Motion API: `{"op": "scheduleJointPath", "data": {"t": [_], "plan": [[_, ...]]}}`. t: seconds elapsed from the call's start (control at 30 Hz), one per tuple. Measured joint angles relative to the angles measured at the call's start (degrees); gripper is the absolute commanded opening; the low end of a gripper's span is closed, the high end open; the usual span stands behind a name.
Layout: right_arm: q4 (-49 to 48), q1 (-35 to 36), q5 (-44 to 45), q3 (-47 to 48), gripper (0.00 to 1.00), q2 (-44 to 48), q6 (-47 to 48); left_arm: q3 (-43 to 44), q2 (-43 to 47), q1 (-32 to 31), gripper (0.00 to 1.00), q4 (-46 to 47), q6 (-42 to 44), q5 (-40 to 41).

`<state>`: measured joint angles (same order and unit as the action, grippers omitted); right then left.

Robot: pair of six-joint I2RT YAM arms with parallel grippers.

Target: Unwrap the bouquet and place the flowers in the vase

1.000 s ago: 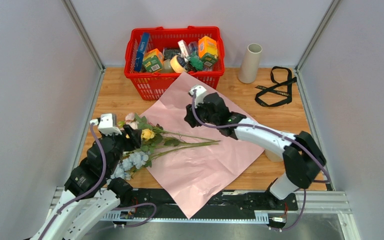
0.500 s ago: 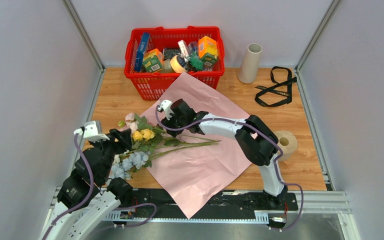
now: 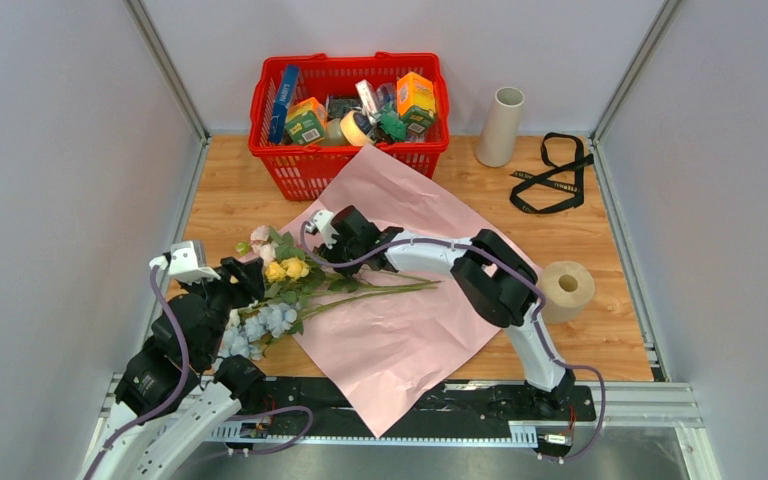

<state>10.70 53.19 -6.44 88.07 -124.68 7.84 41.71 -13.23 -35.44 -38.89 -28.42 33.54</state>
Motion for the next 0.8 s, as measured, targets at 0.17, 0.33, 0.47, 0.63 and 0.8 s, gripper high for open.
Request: {"op": "scheduleJointPath", "data": {"t": [0.17,0.33,0.47,0.63,0.8], "plan": [[0.0,0.9,0.8,0.1,0.11,0.2,1.2,0.0,0.0,0.0,0.72,-0.1,0.0,0.3],[0.4,2.4,1.9,0.0,0.00,2.4,1.9,0.0,-0.3,0.0,0.71,-0.2,-0.4,1.0],[-0.6,3.7,3.4,-0.5,0.00,5.9,2.6,0.0,-0.3,0.0,0.71,-0.5,-0.5,1.3],[-3.3,4.2,5.0,-2.8,0.00,10.8,2.8,0.0,-0.4,0.0,0.70,-0.8,-0.8,1.2],[-4.9,4.4,5.1,-5.8,0.00,15.6,1.6,0.0,-1.0,0.0,0.70,-0.9,-0.8,0.5]]}}
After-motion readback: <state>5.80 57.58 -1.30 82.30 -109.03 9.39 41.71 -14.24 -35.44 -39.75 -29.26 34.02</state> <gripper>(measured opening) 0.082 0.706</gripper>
